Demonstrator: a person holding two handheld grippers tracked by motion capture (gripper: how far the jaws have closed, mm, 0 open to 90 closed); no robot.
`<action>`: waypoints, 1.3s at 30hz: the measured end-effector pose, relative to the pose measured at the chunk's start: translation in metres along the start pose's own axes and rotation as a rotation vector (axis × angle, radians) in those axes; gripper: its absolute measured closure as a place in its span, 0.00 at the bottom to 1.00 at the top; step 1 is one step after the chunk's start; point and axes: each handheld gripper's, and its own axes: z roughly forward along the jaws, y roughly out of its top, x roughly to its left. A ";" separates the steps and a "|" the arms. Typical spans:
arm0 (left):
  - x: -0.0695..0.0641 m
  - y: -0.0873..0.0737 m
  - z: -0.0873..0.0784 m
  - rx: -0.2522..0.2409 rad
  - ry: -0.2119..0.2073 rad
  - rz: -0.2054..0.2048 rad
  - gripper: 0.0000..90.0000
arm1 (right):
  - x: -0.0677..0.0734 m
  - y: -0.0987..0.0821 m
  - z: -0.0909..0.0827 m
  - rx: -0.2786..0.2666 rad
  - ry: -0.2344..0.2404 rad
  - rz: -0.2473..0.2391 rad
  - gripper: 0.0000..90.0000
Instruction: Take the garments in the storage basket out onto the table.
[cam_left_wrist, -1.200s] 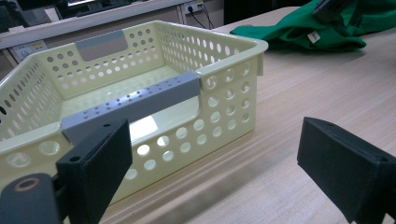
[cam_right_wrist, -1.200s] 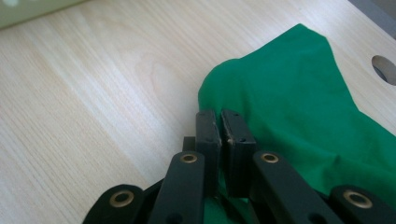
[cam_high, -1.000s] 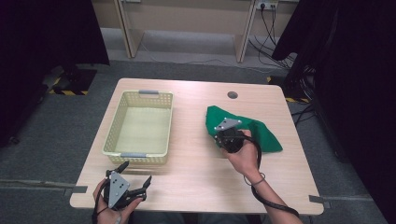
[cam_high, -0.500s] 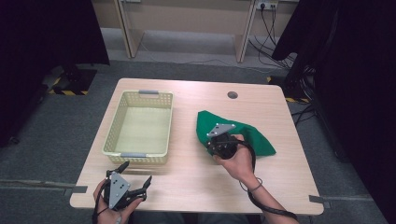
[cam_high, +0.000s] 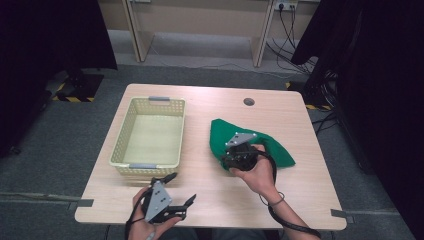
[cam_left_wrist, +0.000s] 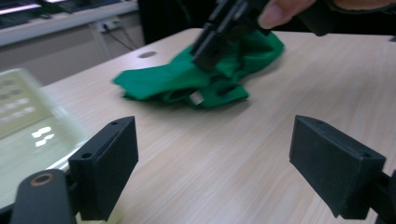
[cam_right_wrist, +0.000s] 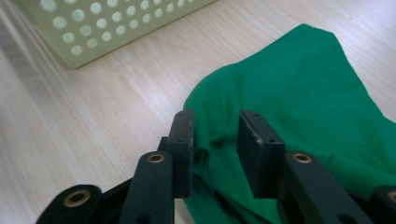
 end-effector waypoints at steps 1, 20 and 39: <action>-0.003 0.003 0.008 0.014 -0.021 0.007 0.17 | 0.000 -0.001 -0.001 0.005 0.006 0.000 0.72; -0.007 0.013 0.061 0.124 -0.059 0.048 0.23 | 0.022 -0.020 0.023 0.089 -0.024 -0.170 0.74; -0.008 0.018 0.068 0.111 -0.061 0.064 0.24 | 0.016 -0.014 0.015 0.063 -0.073 -0.183 0.89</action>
